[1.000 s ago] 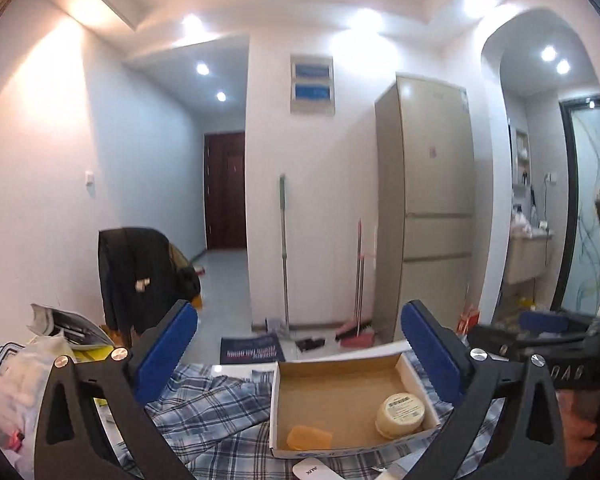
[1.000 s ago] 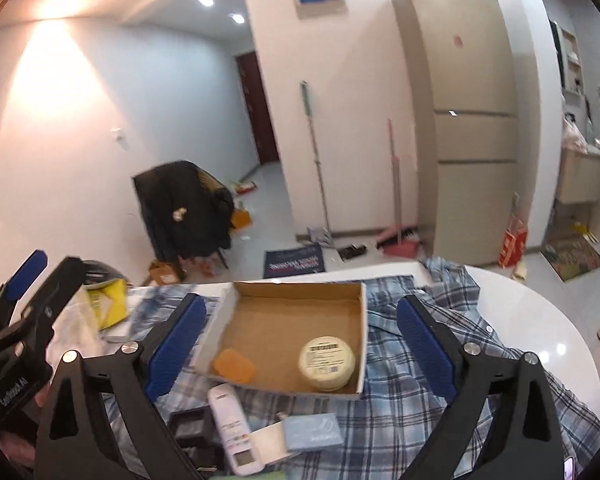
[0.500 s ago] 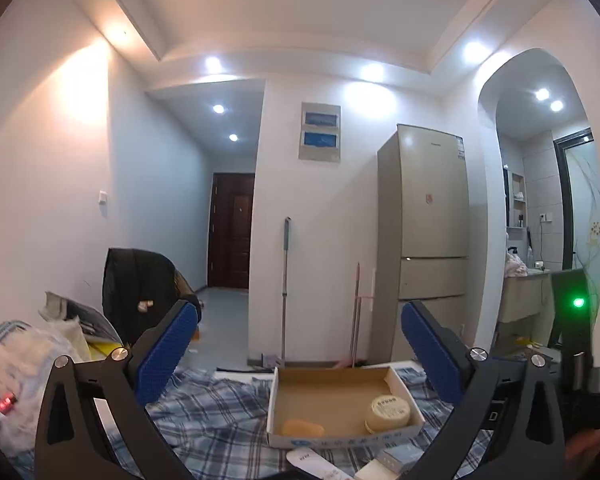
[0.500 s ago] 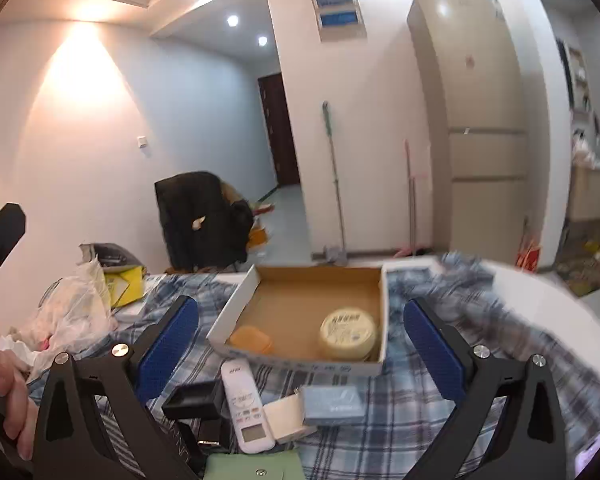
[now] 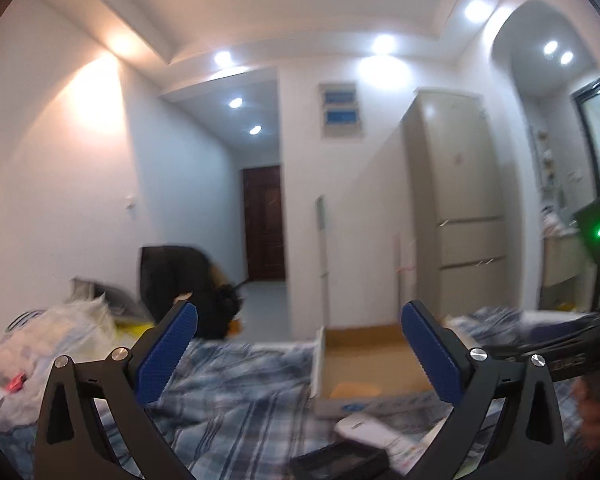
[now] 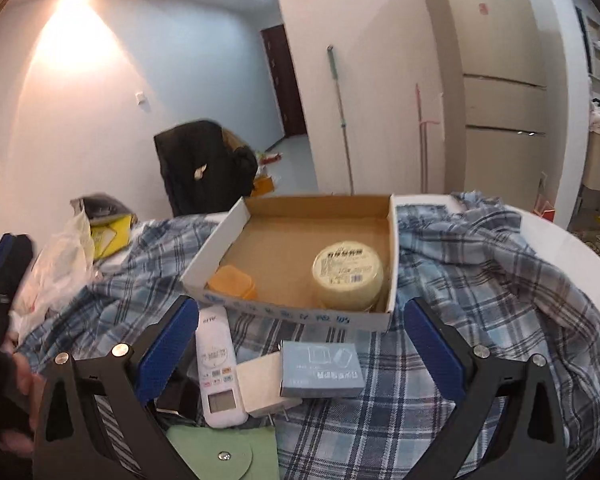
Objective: Organize rigid objects
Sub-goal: 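Withdraw both tools from the box, then grasp the blue-grey small box with the right tool while the left tool grasps the black square frame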
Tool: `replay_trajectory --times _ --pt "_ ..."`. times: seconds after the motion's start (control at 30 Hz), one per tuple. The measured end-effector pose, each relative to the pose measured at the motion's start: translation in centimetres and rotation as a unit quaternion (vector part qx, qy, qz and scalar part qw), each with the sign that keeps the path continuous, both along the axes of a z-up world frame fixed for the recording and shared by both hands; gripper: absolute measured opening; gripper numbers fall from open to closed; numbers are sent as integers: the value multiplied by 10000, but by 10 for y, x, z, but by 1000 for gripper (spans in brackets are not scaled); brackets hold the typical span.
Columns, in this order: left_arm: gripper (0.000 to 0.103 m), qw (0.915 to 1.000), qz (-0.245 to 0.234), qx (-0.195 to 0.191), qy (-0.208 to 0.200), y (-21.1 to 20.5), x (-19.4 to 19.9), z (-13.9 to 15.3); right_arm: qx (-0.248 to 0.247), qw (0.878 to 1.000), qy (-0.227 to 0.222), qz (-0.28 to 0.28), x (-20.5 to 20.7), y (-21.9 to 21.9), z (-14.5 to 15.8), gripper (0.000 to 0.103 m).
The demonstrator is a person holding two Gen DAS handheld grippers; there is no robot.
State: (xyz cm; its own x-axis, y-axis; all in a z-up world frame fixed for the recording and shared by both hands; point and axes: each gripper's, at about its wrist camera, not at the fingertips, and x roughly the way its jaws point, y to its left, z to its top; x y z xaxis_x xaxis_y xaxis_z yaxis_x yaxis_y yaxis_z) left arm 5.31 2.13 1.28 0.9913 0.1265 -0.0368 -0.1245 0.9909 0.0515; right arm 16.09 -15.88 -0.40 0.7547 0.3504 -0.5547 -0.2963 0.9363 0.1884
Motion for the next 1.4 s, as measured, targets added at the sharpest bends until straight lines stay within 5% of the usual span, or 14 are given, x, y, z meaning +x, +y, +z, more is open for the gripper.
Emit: replay_trajectory --times 0.3,0.53,0.93,1.1,1.2,1.3,1.4 --pt "103 9988 -55 -82 478 0 14 -10 17 9992 395 -66 13 -4 -16 102" --pt "103 9940 104 -637 888 22 29 -15 -243 9966 785 -61 23 1 -32 102" --pt "103 9930 141 -686 948 24 31 -16 -215 9826 1842 96 47 1 -74 86" --pt "103 9927 269 -709 936 26 30 -15 -318 9839 1760 -2 46 4 -73 84" --pt "103 9928 319 -703 919 26 29 -15 -286 9854 1673 98 43 5 -69 65" --pt "103 9913 457 -750 985 30 30 -12 -416 9862 1603 32 42 6 -67 65" --pt "103 9813 601 -1003 1529 39 39 -10 -319 9874 1550 9 41 2 -63 65"
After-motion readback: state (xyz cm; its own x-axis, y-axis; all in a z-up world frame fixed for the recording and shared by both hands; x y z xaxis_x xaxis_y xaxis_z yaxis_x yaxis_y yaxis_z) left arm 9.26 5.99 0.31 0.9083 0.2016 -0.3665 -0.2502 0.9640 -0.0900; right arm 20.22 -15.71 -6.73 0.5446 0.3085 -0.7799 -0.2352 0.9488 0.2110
